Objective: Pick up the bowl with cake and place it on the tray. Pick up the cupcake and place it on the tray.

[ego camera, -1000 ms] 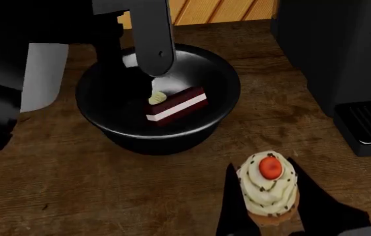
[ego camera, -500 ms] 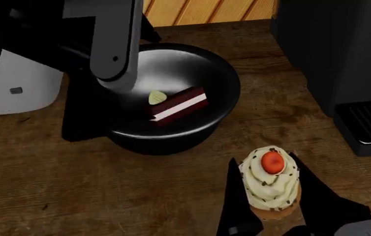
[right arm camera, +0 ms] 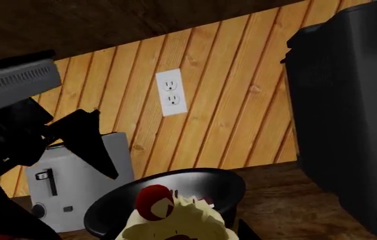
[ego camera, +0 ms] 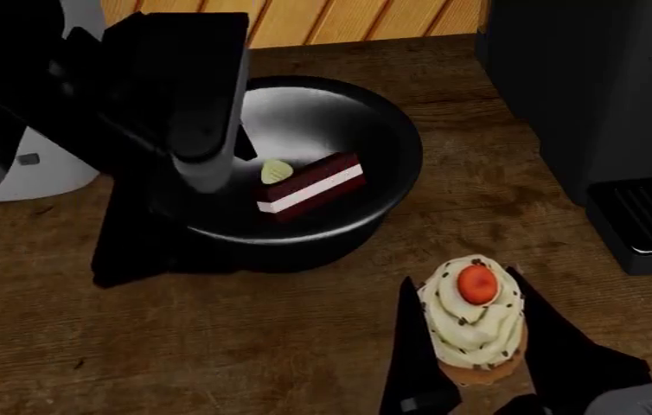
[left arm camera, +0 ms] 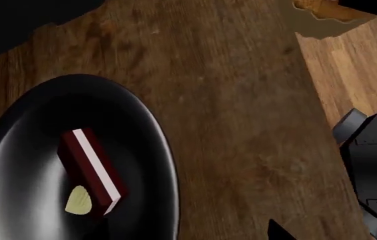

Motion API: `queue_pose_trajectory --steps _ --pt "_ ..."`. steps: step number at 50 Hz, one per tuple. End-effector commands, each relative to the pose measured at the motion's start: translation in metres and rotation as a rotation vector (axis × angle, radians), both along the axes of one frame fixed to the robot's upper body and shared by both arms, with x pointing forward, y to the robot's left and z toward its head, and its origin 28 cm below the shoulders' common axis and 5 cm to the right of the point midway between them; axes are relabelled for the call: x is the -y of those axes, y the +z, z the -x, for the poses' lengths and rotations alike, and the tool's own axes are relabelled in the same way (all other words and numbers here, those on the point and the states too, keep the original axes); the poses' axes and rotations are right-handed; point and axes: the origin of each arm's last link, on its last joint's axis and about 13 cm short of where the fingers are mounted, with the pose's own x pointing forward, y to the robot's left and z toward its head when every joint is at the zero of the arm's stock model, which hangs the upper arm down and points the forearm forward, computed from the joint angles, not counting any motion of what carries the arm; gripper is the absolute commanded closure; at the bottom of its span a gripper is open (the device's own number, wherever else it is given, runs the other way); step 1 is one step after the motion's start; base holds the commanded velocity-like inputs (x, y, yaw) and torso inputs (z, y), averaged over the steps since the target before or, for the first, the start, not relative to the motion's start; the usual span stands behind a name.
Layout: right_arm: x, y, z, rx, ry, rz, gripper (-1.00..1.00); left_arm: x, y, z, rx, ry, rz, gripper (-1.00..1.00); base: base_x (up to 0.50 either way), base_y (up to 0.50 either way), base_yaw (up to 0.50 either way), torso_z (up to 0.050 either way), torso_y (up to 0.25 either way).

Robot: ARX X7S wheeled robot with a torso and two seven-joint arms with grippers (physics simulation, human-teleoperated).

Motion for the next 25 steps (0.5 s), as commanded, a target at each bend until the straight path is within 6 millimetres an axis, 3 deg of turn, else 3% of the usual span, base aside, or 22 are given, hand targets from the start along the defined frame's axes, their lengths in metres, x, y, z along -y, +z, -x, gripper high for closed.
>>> queue_pose_trajectory --steps 1,12,25 --pt "0.002 0.001 0.001 0.016 -0.007 0.027 1.0 -0.005 -0.01 -0.008 -0.037 0.06 -0.042 -1.0 0.0 0.0 0.0 0.0 0.0" --pt "0.001 0.002 0.002 0.021 -0.003 0.024 1.0 -0.007 -0.007 -0.013 0.021 0.13 -0.119 -1.0 0.0 0.0 0.0 0.0 0.0" --pt "0.0 0.002 0.0 0.02 -0.002 0.026 1.0 -0.009 -0.013 -0.027 -0.04 0.124 -0.177 -1.0 0.0 0.0 0.0 0.0 0.0"
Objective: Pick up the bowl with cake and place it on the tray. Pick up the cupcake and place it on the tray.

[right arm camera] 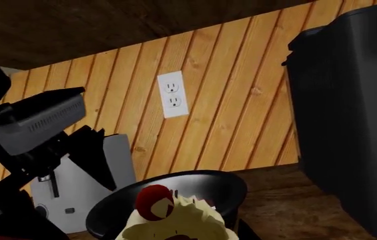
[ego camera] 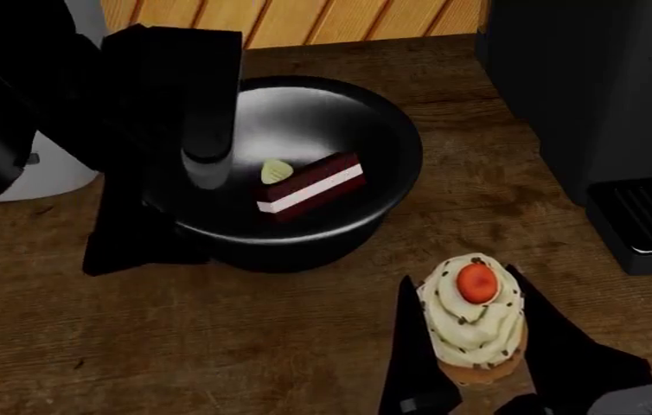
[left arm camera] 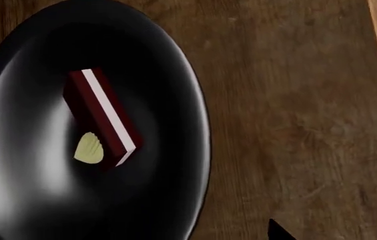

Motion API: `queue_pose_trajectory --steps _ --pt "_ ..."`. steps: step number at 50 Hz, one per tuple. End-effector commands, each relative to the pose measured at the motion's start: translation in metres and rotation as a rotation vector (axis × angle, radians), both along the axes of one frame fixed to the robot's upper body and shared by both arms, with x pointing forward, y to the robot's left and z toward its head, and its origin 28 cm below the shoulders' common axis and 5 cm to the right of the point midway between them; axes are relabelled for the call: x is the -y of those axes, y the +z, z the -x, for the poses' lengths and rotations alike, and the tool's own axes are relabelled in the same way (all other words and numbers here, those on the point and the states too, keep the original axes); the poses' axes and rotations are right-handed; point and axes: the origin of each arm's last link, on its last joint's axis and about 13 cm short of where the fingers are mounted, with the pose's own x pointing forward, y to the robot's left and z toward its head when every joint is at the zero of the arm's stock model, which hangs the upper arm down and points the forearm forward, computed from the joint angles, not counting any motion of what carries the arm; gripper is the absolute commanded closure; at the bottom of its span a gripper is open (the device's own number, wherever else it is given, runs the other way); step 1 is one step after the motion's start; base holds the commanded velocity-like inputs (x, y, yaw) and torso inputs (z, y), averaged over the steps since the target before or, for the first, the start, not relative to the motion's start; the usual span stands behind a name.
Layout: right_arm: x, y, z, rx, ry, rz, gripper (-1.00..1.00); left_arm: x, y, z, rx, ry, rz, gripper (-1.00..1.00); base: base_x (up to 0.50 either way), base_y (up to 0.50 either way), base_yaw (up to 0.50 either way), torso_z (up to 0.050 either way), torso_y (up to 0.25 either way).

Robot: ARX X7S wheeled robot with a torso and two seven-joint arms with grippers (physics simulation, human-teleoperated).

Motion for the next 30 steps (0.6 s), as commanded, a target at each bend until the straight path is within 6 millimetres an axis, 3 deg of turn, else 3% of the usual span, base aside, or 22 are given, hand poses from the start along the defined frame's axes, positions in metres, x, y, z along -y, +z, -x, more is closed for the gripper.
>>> queue_pose_trajectory --steps 1,30 --pt "0.0 0.0 -0.001 0.013 -0.004 0.027 1.0 -0.002 -0.005 -0.01 -0.043 0.012 -0.065 -1.0 0.0 0.0 0.0 0.0 0.0" --pt "-0.002 0.0 -0.003 0.009 0.002 0.035 1.0 0.002 -0.025 -0.034 -0.112 -0.035 -0.075 -1.0 0.0 0.0 0.0 0.0 0.0"
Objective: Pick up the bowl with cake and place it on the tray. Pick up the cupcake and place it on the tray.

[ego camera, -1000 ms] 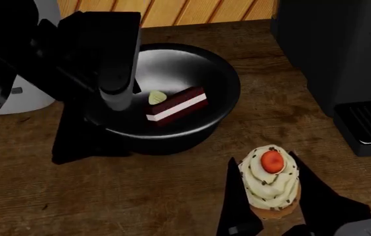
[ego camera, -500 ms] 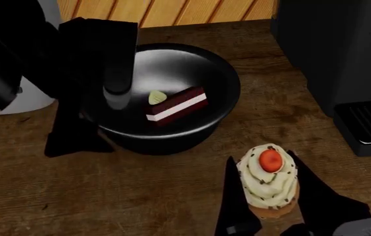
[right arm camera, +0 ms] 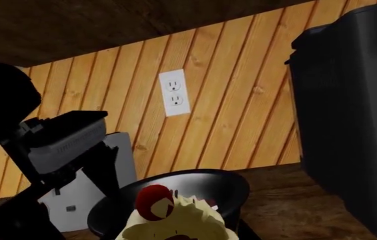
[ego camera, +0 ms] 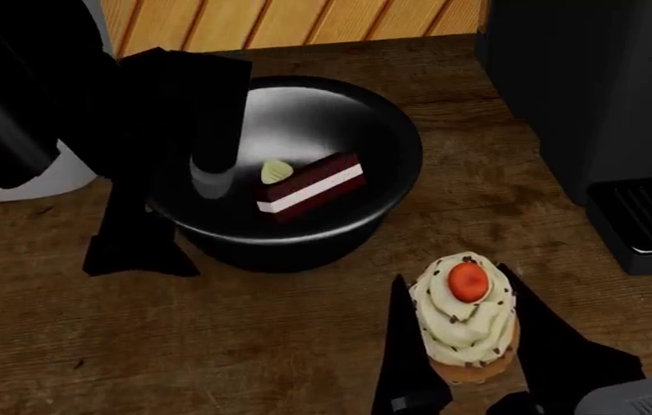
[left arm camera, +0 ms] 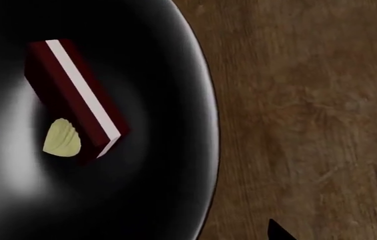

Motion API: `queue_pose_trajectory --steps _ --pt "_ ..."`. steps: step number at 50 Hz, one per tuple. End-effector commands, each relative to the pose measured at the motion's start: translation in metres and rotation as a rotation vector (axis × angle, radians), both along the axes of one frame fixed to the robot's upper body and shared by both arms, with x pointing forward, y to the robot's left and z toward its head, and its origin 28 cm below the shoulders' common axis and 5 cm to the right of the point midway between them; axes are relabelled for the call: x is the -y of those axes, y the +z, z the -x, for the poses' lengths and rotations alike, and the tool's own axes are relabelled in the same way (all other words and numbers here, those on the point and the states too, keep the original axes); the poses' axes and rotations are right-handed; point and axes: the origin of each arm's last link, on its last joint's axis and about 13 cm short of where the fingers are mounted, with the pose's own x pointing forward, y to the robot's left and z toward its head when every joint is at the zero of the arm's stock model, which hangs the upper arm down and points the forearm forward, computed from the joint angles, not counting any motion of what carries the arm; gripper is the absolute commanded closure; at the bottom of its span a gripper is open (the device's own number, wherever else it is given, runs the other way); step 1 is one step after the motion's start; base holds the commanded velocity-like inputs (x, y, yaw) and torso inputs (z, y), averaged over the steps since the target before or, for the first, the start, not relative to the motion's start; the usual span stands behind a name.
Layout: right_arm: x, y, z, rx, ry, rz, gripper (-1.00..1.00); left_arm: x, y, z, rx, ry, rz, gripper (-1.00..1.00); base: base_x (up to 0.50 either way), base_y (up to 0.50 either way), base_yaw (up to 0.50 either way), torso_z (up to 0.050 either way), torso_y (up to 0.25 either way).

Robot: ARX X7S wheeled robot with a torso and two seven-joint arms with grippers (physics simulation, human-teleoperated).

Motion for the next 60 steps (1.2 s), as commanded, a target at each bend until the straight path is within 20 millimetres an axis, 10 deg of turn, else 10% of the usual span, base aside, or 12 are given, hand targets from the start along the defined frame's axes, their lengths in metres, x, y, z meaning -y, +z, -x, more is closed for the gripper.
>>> queue_pose_trajectory --steps 1,60 --pt "0.0 0.0 -0.001 0.012 -0.001 0.029 1.0 0.002 -0.009 -0.005 -0.033 -0.02 -0.005 -1.0 0.0 0.0 0.0 0.0 0.0" --pt "-0.002 -0.004 -0.006 0.01 0.006 0.029 1.0 0.015 -0.04 -0.009 -0.013 -0.1 0.011 -1.0 0.0 0.0 0.0 0.0 0.0"
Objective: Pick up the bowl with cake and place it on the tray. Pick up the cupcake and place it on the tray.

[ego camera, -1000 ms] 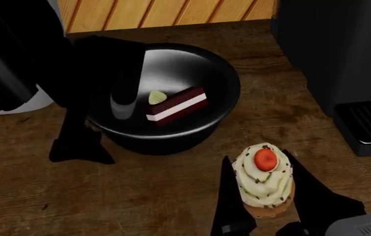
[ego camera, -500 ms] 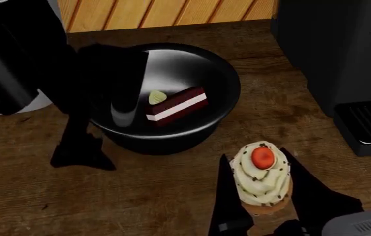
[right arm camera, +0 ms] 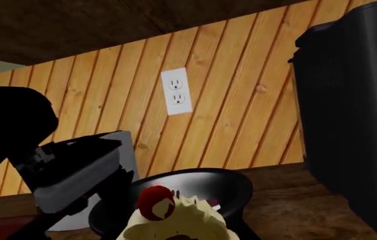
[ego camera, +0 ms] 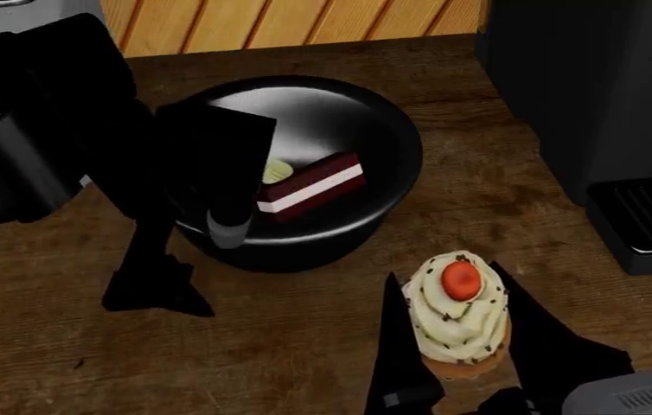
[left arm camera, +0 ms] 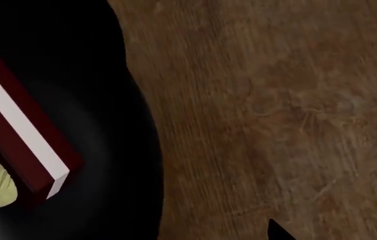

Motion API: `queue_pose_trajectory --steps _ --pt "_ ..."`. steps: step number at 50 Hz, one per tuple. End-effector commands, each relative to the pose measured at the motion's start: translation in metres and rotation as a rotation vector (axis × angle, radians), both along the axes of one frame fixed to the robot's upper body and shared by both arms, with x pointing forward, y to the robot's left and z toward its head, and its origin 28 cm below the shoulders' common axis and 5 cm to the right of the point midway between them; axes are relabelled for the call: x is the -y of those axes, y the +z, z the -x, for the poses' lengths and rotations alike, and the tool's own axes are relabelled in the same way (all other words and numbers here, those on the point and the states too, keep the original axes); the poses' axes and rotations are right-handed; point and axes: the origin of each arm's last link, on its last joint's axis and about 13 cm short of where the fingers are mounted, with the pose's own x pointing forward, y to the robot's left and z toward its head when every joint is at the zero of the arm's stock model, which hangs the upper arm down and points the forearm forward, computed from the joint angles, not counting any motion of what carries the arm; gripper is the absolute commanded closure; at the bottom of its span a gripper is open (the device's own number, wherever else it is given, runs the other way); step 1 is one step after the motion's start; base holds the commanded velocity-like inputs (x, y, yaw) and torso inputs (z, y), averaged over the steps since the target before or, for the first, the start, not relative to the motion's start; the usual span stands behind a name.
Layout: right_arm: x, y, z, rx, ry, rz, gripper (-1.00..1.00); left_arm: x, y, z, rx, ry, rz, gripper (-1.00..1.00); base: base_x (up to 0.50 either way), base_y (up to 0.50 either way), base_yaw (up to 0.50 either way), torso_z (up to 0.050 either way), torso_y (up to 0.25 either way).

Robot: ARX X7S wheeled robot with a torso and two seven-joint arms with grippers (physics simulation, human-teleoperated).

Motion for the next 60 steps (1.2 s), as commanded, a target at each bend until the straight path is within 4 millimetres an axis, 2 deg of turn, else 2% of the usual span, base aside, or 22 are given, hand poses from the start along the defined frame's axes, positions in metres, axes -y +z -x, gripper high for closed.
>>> queue_pose_trajectory --steps 1,32,33,52,60 --pt "0.0 -0.002 -0.002 0.009 -0.002 0.025 1.0 0.003 -0.007 0.0 0.041 0.0 0.029 -1.0 0.0 0.0 0.0 0.0 0.0" --pt "0.001 -0.004 -0.001 0.005 -0.001 0.022 1.0 0.005 -0.028 0.001 0.097 0.09 -0.011 -1.0 0.0 0.0 0.0 0.0 0.0" --pt "0.001 -0.005 -0.001 0.004 -0.001 0.022 1.0 0.005 -0.029 0.001 0.096 0.088 -0.01 1.0 0.0 0.0 0.0 0.0 0.0" --pt "0.0 -0.007 -0.002 0.001 0.002 0.024 1.0 0.009 -0.024 0.001 0.159 0.059 -0.024 1.0 0.0 0.0 0.0 -0.001 0.0" --pt "-0.001 -0.005 -0.001 0.008 0.003 0.028 1.0 0.012 -0.009 0.003 0.274 0.064 -0.02 1.0 0.0 0.0 0.0 0.0 0.0"
